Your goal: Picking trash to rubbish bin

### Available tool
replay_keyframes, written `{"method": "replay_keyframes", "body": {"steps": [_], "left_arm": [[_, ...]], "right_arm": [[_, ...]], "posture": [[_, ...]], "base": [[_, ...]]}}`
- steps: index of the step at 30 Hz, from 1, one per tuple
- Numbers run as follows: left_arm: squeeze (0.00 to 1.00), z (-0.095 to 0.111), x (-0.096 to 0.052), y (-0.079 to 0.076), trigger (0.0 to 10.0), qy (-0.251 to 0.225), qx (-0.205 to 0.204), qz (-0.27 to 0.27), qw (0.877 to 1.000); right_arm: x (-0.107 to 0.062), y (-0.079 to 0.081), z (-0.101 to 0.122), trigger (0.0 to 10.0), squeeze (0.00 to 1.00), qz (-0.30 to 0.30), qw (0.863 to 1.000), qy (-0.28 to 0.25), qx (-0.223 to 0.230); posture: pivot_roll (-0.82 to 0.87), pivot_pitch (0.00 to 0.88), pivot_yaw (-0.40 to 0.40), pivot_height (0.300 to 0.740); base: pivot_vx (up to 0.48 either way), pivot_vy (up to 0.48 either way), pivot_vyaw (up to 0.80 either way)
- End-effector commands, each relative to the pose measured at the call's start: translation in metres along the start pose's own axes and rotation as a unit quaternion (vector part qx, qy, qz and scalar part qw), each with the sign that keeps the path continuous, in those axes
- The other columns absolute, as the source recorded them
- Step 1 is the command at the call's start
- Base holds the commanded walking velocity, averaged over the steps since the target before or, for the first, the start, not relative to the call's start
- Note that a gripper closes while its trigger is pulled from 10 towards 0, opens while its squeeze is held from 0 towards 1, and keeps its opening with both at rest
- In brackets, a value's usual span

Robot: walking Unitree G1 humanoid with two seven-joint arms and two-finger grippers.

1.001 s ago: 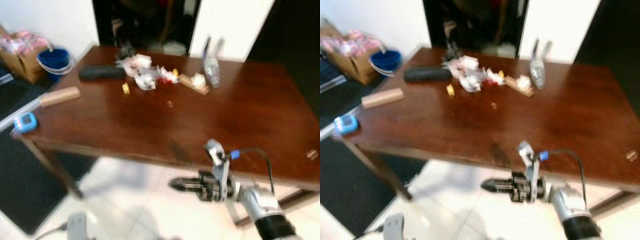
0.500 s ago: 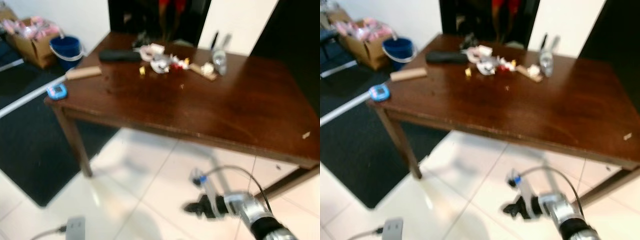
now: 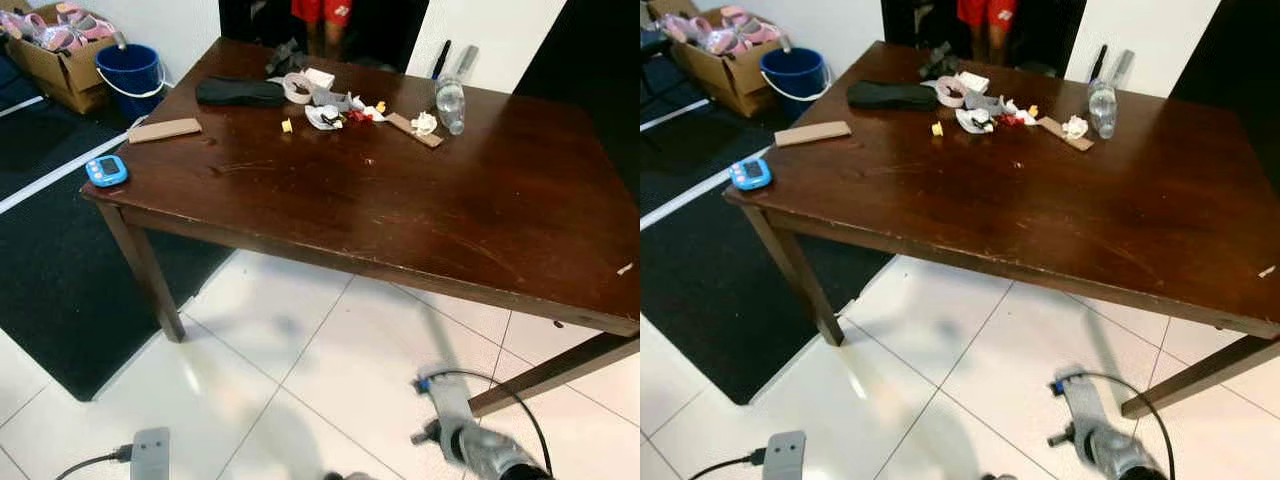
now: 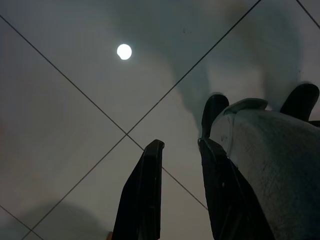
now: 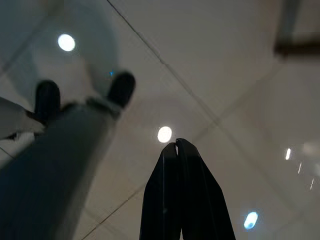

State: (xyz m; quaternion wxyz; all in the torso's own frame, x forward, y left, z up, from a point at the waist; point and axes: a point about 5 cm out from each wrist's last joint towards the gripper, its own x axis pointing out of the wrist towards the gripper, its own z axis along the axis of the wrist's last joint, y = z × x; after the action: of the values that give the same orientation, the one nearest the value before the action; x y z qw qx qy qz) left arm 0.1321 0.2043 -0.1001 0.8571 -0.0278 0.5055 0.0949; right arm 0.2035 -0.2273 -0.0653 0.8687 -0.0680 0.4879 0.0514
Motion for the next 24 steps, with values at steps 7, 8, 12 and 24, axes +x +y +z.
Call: {"method": "replay_keyframes", "body": {"steps": [7, 8, 12, 24], "left_arm": [[0.0, -0.035, -0.005, -0.01, 10.0, 0.061, 0.105, -0.063, 0.991], [0.0, -0.035, -0.005, -0.01, 10.0, 0.061, 0.105, -0.063, 0.991], [0.0, -0.025, -0.003, -0.024, 10.0, 0.05, 0.121, -0.086, 0.988], [0.0, -0.019, -0.002, -0.035, 10.0, 0.049, 0.169, -0.115, 0.978]], "right_arm": [[0.005, 0.043, -0.034, 10.0, 0.0, 0.026, 0.998, 0.061, -0.019], [0.005, 0.043, -0.034, 10.0, 0.0, 0.026, 0.998, 0.061, -0.019], [0.006, 0.042, -0.027, 10.0, 0.0, 0.034, 0.998, 0.052, -0.03], [0.007, 0.046, -0.027, 10.0, 0.0, 0.026, 0.998, 0.049, 0.018]], "posture": [[0.1, 0.08, -0.092, 0.74], [0.1, 0.08, -0.092, 0.74], [0.1, 0.071, -0.087, 0.74], [0.1, 0.037, -0.07, 0.74]], "base": [[0.0, 0.0, 0.0], [0.0, 0.0, 0.0], [0.0, 0.0, 0.0], [0.0, 0.0, 0.0]]}}
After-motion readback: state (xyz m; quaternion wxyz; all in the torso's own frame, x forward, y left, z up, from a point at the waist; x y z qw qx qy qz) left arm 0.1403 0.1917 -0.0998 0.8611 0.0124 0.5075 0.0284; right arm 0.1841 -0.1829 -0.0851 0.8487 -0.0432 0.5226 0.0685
